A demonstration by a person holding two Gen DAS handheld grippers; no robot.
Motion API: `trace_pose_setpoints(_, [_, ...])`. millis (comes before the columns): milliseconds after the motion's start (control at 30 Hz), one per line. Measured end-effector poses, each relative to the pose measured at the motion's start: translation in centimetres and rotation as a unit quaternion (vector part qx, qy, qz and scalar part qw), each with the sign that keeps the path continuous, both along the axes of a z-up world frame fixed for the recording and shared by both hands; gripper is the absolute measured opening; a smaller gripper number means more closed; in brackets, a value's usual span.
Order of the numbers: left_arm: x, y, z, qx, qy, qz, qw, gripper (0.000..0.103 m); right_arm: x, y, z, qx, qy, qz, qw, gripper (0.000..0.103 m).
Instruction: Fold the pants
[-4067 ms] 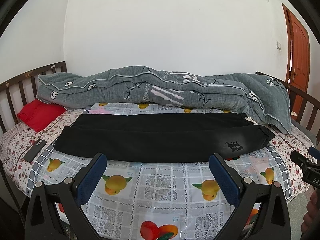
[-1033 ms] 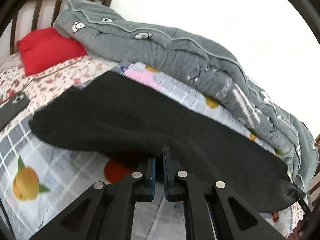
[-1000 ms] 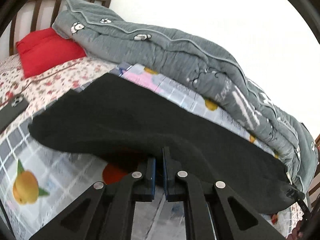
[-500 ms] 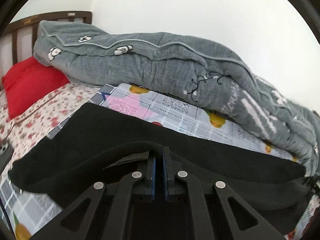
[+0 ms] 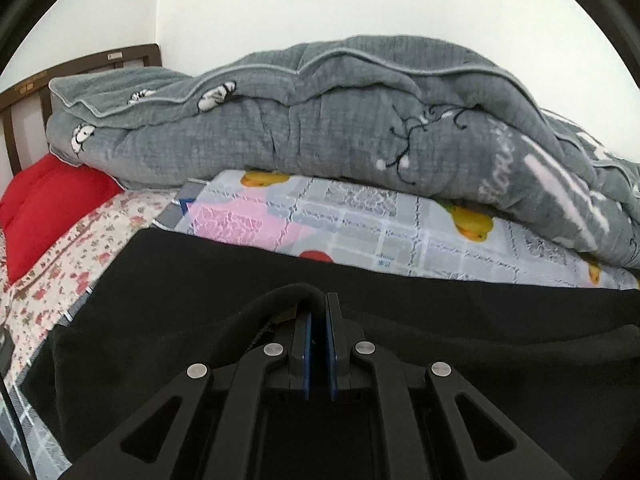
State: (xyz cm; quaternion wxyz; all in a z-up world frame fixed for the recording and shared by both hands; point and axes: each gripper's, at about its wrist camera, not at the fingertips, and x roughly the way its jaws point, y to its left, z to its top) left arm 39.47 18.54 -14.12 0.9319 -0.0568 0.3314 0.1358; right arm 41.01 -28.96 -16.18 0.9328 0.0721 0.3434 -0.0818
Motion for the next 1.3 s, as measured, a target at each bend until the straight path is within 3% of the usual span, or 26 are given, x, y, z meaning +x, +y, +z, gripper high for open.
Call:
trace_pose_setpoints(267, [0.9, -0.1, -1.4, 0.001, 0.028, 0.003, 0.9996, 0.01, 0.7, -1.0, -1.7, 0.037, 0.017, 0.0, 0.999, 0.014])
trace_pose_setpoints(600, [0.7, -0.6, -1.6, 0.03, 0.035, 0.013, 0.9988, 0.013, 0.8, -0.5, -1.7, 0.027, 0.024, 0.002, 0.999, 0.023])
trace_pose_setpoints(867, [0.9, -0.6, -1.7, 0.033, 0.042, 0.016, 0.9984, 0.015, 1.1, 0.5, -1.5, 0.003, 0.022, 0.018, 1.0, 0.036])
trace_pose_setpoints(1300, [0.9, -0.6, -1.8, 0.033, 0.043, 0.016, 0.9984, 0.016, 1.2, 0.9, -1.4, 0.0, 0.025, 0.025, 0.999, 0.044])
